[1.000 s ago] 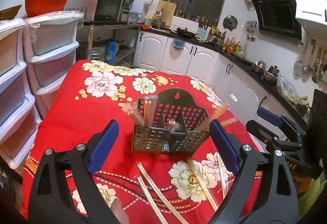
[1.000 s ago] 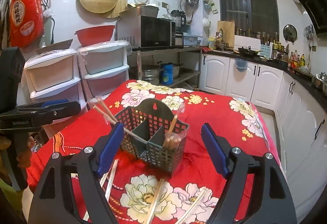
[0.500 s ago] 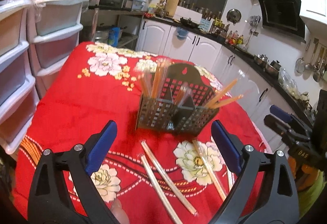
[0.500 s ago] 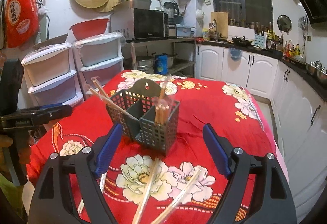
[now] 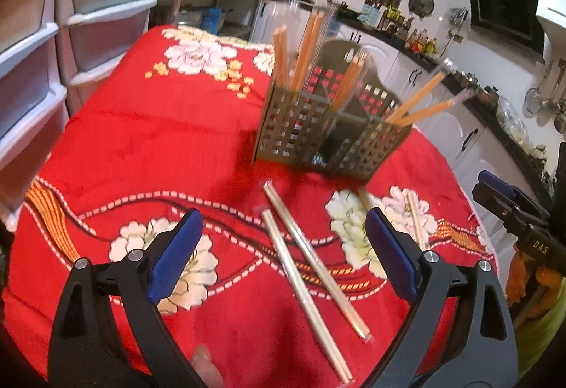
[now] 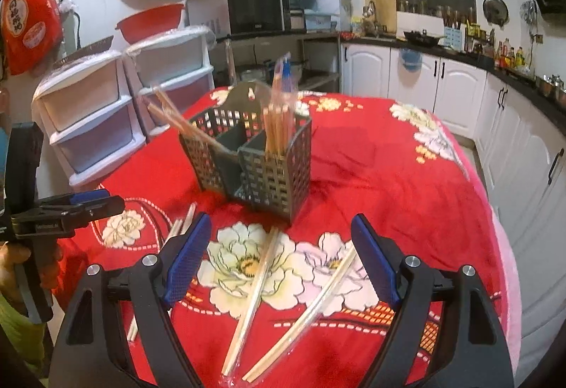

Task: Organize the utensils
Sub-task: 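Withdraw both open tools from the caddy toward the remaining bundles, then close the left tool on a wrapped bundle while the right tool grasps another bundle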

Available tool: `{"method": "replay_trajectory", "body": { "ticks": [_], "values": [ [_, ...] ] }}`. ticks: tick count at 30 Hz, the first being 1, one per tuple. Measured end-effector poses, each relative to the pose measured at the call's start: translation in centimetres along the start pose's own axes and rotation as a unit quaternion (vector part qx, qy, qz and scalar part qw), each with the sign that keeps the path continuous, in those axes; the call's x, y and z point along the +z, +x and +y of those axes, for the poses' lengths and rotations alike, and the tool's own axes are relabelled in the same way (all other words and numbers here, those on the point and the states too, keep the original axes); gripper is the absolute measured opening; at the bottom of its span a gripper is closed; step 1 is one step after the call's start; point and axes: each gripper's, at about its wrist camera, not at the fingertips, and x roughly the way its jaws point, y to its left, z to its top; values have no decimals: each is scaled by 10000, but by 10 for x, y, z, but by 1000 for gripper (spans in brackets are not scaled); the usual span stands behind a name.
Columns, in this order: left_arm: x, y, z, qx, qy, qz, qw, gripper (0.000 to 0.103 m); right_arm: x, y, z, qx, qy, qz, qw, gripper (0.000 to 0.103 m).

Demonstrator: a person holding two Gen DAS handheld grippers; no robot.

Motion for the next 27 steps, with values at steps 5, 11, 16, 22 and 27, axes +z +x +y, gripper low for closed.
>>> {"method": "replay_trajectory", "body": {
  "ticks": [5, 11, 16, 22, 27],
  "values": [
    [-11, 14, 3, -13, -42, 196, 9998, 77, -9, 17, -1, 18, 68, 193, 9998, 78],
    [-19, 30, 1, 3, 5, 422, 9991, 72, -16, 39, 2, 45, 40, 452, 9990, 78],
    [-23, 44, 1, 77, 45, 593, 9982, 72, -21, 63, 8, 80, -72, 724, 9973, 78],
    [-23, 59, 7, 228, 41, 747, 9969, 64, -23, 99, 11, 96, -150, 1061, 9942, 78],
    [-22, 70, 11, 344, 73, 845, 9958, 46, -22, 121, 9, 71, -173, 1254, 9919, 72]
  ]
}}
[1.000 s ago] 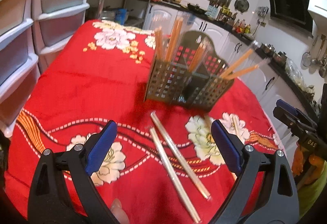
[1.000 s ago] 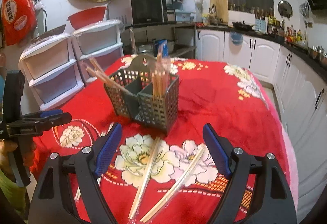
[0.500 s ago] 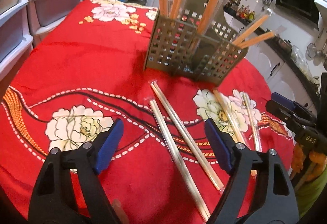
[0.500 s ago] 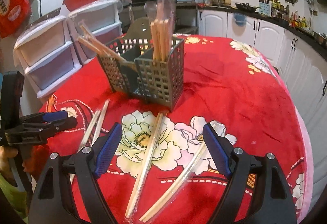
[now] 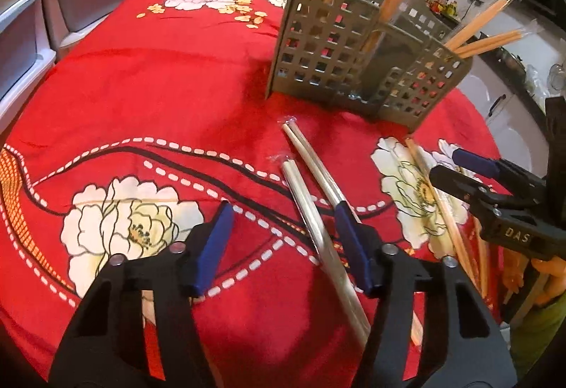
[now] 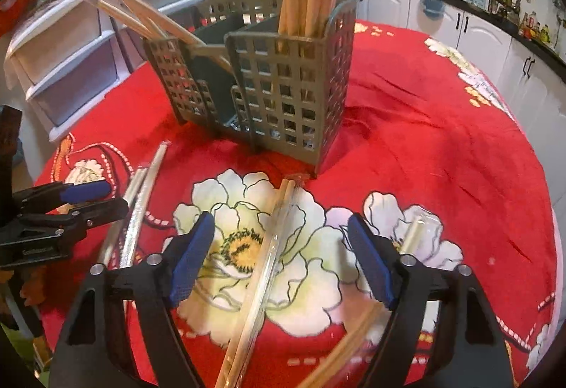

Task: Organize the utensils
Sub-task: 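Close the left tool on a wrapped bundle while the right tool grasps another bundle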

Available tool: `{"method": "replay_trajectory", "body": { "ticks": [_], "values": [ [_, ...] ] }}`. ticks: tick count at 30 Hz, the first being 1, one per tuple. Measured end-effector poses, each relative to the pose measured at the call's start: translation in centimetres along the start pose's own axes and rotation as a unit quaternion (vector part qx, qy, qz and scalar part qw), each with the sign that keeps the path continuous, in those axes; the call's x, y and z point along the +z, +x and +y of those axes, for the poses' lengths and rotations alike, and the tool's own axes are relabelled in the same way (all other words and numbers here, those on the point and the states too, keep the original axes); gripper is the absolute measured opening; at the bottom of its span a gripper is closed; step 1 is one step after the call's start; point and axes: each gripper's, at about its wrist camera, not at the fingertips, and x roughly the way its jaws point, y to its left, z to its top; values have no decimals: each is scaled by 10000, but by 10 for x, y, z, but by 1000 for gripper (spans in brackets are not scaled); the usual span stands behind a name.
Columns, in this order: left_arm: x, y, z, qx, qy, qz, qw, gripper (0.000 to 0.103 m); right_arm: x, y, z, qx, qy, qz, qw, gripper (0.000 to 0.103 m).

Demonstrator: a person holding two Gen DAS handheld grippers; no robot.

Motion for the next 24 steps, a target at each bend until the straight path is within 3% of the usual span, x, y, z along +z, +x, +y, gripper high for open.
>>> {"method": "replay_trajectory", "body": {
  "ticks": [6, 14, 19, 21, 24],
  "values": [
    [8, 7, -2, 79, 98, 49, 9999, 33, 8, 22, 0, -121, 5, 228, 9997, 62],
    [21, 19, -5, 137, 204, 140, 9996, 28, 15, 38, 10, -277, -116, 312, 9991, 55],
    [25, 22, -4, 135, 235, 141, 9995, 18, 16, 38, 19, -181, -212, 347, 9990, 37],
    [26, 23, -5, 52, 242, 119, 9996, 10, 16, 38, 24, -130, -262, 350, 9990, 25],
    [27, 23, -5, 20, 251, 124, 9996, 7, 17, 37, 29, 18, -255, 373, 9990, 11]
  ]
}}
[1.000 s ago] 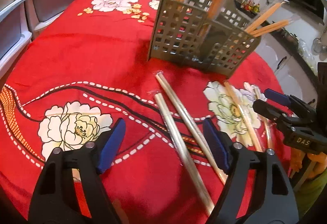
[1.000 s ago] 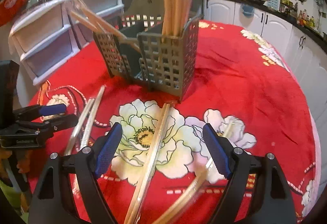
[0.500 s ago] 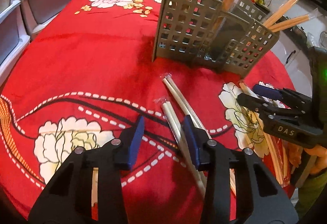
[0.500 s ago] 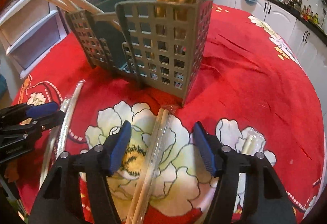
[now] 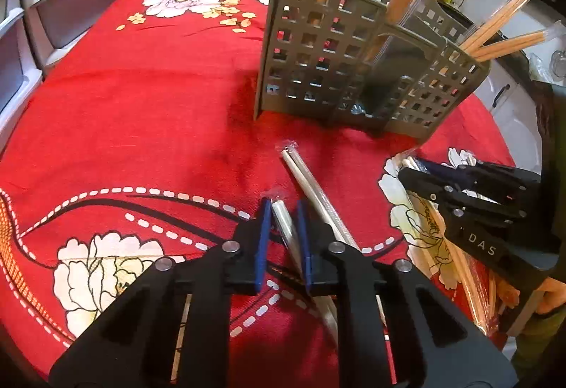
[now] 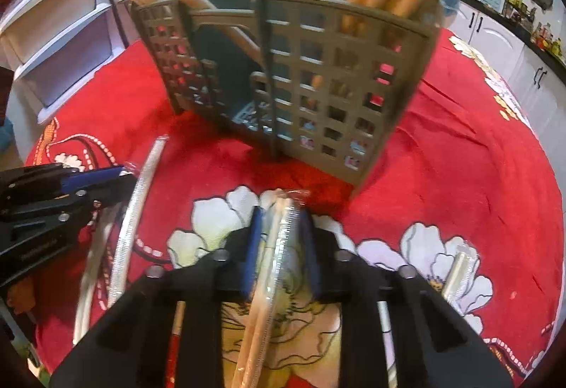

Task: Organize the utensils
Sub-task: 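Close the left tool on a wrapped bundle while the right tool grasps another bundle, then raise both held bundles upright and carry them over the caddy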

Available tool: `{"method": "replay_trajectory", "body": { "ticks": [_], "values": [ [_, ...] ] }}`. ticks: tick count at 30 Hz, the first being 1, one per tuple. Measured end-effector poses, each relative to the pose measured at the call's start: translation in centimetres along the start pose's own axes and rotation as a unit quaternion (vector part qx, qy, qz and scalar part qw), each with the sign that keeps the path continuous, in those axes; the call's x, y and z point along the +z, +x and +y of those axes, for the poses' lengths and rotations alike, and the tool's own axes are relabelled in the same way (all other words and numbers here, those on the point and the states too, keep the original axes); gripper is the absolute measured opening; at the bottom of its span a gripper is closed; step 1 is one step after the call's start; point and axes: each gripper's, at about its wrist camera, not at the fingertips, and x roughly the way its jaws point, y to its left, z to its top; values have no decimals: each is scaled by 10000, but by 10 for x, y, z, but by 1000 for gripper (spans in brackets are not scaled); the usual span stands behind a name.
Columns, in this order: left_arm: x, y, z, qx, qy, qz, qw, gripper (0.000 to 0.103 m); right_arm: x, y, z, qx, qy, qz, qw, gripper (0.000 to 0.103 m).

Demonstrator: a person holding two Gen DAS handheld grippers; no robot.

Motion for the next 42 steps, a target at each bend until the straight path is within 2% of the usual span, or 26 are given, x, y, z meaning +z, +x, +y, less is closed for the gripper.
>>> {"method": "replay_trajectory", "body": {
  "ticks": [7, 16, 26, 42],
  "values": [
    [0, -11, 4, -178, -75, -87, 9998, 3, 6, -15, 13, 483, -12, -134, 9987, 7],
    [10, -68, 1, -317, -62, -751, 9967, 2, 17, -72, 31, 855, -169, -825, 9928, 6],
    [29, -125, -16, -497, 79, -1431, 9884, 1, 20, -139, 28, 910, -221, -1594, 9828, 6],
    [58, -175, -58, -740, 474, -2084, 9741, 1, 27, -208, 18, 881, -231, -2414, 9661, 6]
  ]
}}
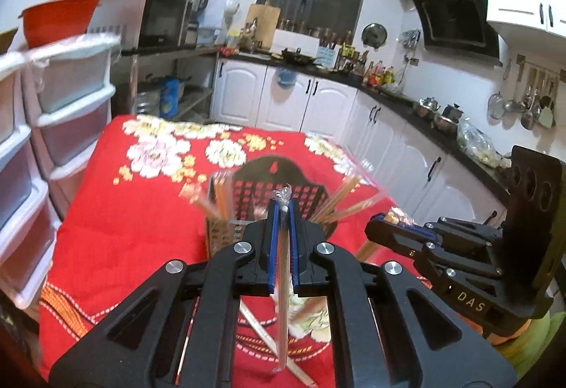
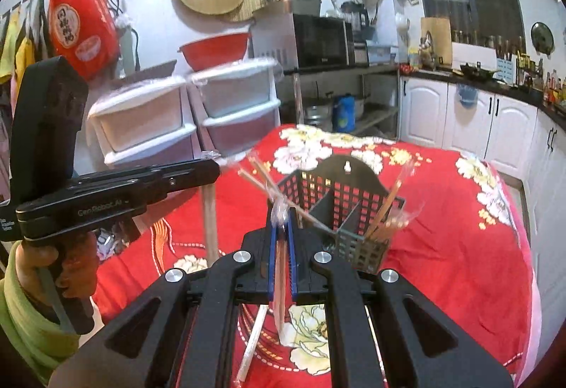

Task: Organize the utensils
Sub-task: 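Raise both held bundles upright and carry them over the caddy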

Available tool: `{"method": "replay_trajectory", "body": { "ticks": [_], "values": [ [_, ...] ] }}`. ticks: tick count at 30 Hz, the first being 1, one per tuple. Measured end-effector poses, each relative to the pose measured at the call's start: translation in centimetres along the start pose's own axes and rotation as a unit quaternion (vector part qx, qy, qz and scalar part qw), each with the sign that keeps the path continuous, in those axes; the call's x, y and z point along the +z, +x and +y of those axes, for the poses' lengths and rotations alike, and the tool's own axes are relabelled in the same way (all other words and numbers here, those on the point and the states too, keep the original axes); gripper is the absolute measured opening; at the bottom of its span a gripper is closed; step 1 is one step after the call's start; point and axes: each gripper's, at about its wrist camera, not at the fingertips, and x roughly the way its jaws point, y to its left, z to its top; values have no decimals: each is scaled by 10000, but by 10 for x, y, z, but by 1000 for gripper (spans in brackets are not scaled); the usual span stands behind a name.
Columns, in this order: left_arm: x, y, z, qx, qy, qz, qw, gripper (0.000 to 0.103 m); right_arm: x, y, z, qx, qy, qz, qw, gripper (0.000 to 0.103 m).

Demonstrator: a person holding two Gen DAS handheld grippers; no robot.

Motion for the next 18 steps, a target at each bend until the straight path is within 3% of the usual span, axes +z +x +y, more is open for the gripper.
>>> {"method": "replay_trajectory", "body": {
  "ticks": [18],
  "values": [
    [60, -5, -19, -68, 43, -820, 9966, 1, 56, -35, -16, -192, -123, -860, 9960, 6]
  ]
}}
